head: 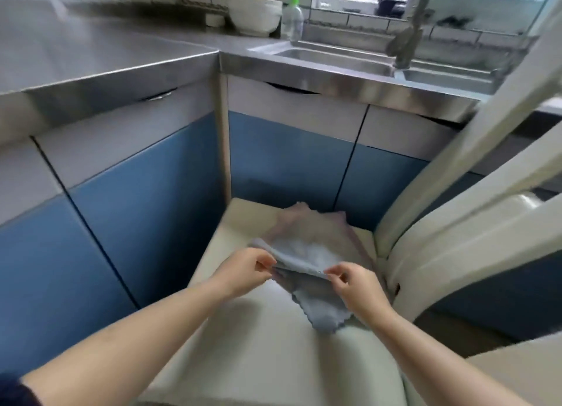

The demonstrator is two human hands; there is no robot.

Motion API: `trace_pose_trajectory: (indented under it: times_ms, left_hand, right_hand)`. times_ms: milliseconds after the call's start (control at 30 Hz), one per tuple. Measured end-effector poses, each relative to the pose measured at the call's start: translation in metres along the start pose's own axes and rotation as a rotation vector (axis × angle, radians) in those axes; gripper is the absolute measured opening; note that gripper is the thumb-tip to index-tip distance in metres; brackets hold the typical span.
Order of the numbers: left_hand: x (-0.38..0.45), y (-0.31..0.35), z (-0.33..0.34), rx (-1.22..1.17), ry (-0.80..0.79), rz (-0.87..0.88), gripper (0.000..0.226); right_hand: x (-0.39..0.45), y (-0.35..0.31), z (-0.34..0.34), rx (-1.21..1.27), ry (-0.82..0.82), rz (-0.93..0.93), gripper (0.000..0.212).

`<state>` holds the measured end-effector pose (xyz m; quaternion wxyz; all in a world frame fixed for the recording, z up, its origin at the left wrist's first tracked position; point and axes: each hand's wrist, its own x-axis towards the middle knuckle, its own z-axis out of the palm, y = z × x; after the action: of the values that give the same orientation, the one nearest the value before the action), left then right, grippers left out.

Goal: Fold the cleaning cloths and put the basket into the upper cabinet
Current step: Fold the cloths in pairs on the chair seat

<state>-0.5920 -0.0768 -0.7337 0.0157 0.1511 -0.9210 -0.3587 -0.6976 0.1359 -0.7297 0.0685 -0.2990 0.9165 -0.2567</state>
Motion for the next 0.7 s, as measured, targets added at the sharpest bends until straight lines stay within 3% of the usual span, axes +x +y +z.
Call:
trace_pose_trajectory:
  times_ms: [167,267,367,700]
  left_hand:
    - [0.017,-0.02,0.035,0.255,-0.091,0.115,0.032]
    - [0.022,-0.022,0.055,0.298,-0.093,0.189,0.032]
    - [0.027,-0.017,0.07,0.317,-0.072,0.234,0.032]
    - [0.04,-0.001,0.066,0.223,0.224,0.29,0.018]
  right_hand:
    - [-0.018,0.014,0.043,-0.191,-0.221,-0.032,0.02]
    - [-0.022,0.018,0.065,-0.287,-0.162,0.006,0.027]
    - [-0.018,0.02,0.077,-0.331,-0.091,-0.008,0.02]
    - [-0.003,0.005,-0.003,0.108,-0.018,0.057,0.01]
